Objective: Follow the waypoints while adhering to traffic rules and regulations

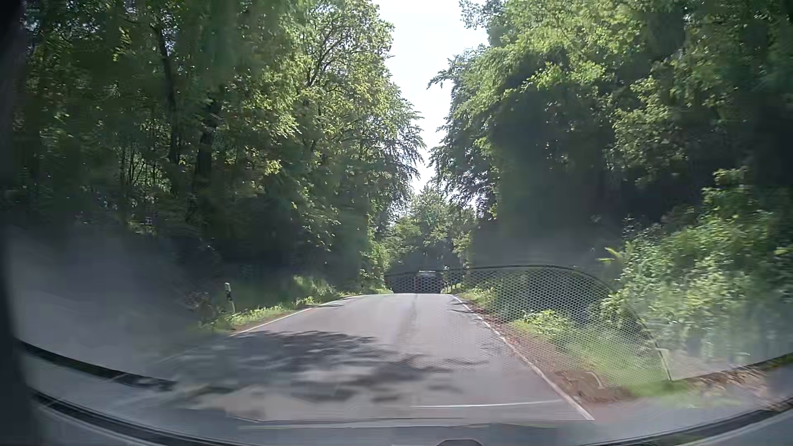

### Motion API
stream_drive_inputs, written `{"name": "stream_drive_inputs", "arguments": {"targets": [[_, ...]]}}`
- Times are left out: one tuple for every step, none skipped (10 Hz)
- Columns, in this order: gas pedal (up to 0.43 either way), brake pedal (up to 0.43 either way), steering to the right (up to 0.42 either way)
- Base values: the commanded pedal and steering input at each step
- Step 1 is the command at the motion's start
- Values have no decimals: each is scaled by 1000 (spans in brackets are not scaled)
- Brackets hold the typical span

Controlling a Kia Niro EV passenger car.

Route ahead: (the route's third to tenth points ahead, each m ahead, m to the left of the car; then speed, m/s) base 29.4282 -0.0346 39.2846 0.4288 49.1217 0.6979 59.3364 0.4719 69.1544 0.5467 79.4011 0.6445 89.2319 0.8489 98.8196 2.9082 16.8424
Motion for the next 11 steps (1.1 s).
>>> {"name": "stream_drive_inputs", "arguments": {"targets": [[169,0,-1],[157,0,-1],[150,0,-1],[138,0,-1],[138,0,-1],[130,0,-1],[87,0,0],[59,0,0],[28,0,0],[0,0,0],[0,0,-1]]}}
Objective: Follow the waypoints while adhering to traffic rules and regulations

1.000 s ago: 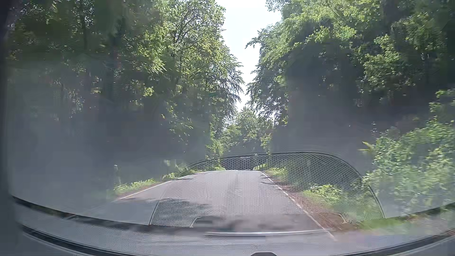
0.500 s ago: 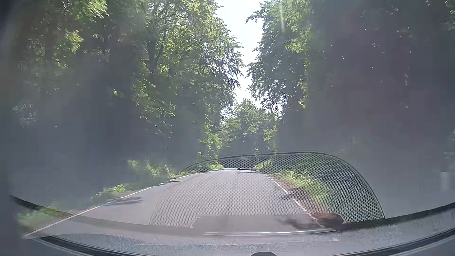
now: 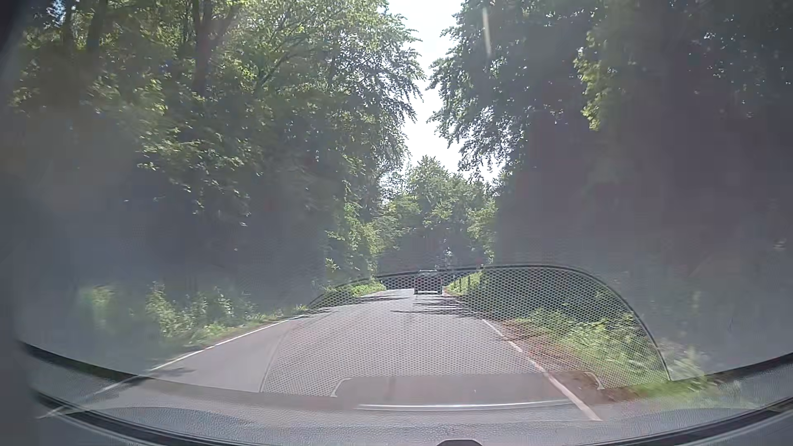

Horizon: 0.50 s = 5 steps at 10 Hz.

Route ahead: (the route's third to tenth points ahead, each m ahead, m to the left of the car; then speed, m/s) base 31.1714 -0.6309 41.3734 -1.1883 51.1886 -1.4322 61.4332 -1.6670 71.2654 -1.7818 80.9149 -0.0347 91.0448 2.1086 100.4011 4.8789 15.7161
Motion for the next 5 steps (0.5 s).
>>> {"name": "stream_drive_inputs", "arguments": {"targets": [[0,0,-1],[0,0,-1],[0,0,-1],[0,0,-2],[0,0,-2]]}}
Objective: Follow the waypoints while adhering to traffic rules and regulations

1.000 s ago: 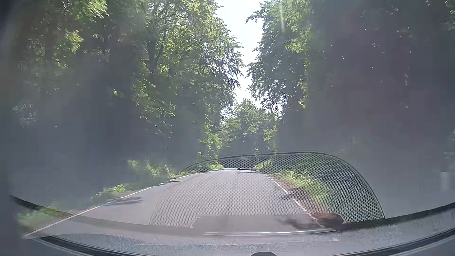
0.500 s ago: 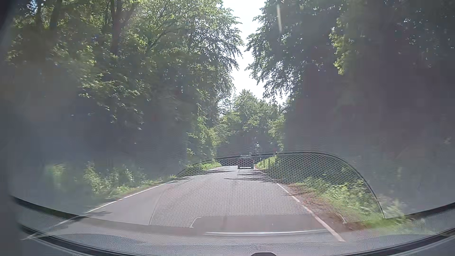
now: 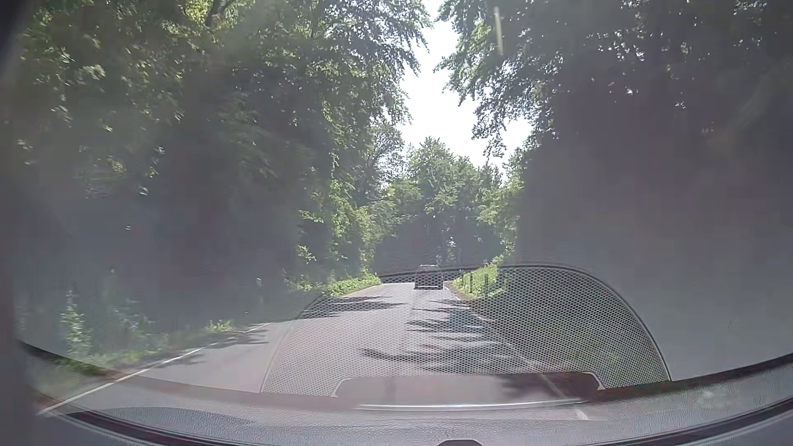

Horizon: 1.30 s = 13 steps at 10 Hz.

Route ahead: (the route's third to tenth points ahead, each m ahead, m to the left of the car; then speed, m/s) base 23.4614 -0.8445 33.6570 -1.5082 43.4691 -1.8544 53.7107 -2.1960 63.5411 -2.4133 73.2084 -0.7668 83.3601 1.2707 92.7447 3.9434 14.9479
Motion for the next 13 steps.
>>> {"name": "stream_drive_inputs", "arguments": {"targets": [[0,0,-3],[0,0,-2],[0,0,-2],[0,0,-2],[0,0,-2],[0,0,-2],[0,0,-2],[0,0,-1],[0,0,-1],[0,0,-1],[8,0,-1],[20,0,-1],[59,0,-1]]}}
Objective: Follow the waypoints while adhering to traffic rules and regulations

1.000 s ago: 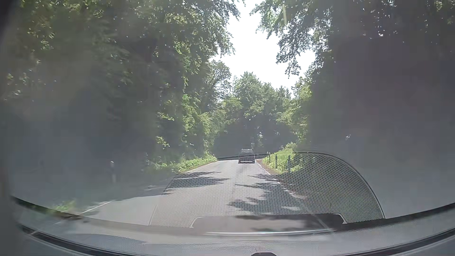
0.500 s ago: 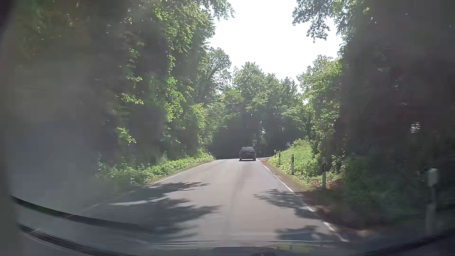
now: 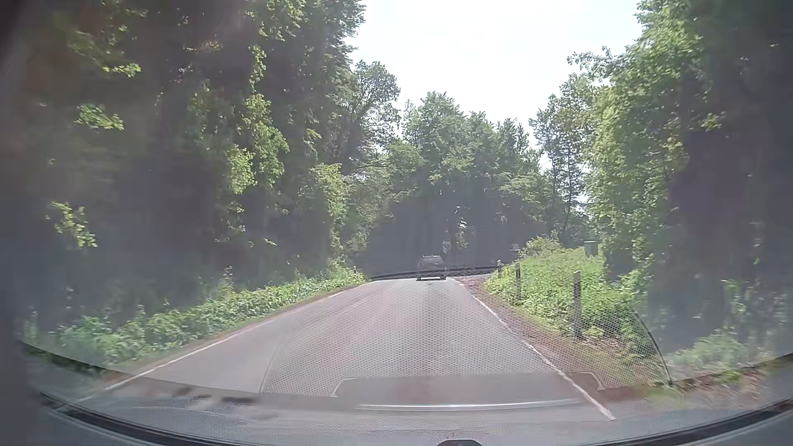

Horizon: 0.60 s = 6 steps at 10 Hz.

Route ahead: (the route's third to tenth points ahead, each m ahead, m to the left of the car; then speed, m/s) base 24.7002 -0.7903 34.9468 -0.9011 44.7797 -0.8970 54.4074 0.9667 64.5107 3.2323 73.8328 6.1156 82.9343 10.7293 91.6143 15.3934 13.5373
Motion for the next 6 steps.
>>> {"name": "stream_drive_inputs", "arguments": {"targets": [[67,0,0],[67,0,2],[79,0,3],[98,0,3],[110,0,3],[138,0,4]]}}
